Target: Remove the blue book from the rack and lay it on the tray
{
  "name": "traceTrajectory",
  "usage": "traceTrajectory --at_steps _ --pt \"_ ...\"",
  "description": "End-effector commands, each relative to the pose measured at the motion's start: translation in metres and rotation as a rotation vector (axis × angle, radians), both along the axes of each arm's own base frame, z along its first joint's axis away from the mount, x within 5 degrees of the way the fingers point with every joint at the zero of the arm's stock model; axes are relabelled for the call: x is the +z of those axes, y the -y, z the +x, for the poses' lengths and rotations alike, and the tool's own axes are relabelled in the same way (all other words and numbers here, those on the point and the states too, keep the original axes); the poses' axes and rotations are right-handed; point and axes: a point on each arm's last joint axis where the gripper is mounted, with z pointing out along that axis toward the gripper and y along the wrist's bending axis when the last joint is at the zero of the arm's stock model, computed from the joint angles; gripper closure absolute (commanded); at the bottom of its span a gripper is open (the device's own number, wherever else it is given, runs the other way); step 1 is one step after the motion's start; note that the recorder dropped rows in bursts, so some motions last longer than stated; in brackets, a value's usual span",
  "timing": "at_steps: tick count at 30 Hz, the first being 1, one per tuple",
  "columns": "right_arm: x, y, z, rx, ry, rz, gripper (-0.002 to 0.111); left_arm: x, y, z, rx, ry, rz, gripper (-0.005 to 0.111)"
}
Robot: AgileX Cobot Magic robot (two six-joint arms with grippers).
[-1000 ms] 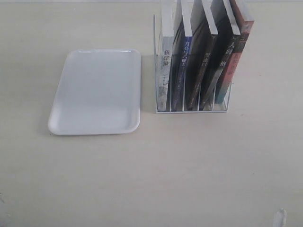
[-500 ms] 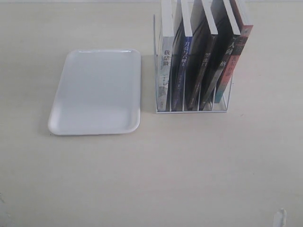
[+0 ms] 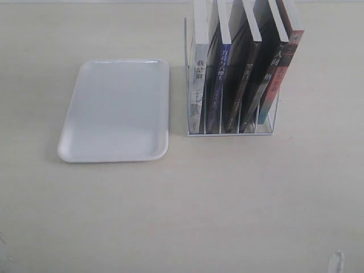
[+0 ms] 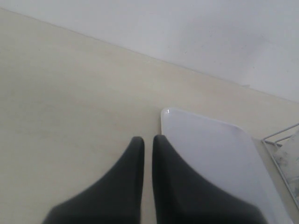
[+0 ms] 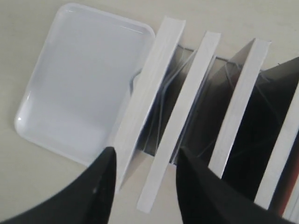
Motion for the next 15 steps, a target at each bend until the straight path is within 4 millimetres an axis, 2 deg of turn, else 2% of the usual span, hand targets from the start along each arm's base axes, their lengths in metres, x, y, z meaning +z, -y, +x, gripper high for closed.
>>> traceTrajectory --at_steps 1,15 --pt "-0.018 -0.005 0.010 -0.013 -0.040 -0.055 0.068 0.000 0.000 0.000 -0.003 0.013 -0.005 0.101" --pt "-0.053 -0.013 0.027 -0.059 -0.125 -0.128 0.068 0.000 0.000 0.000 -0.003 0.013 -0.005 0.101"
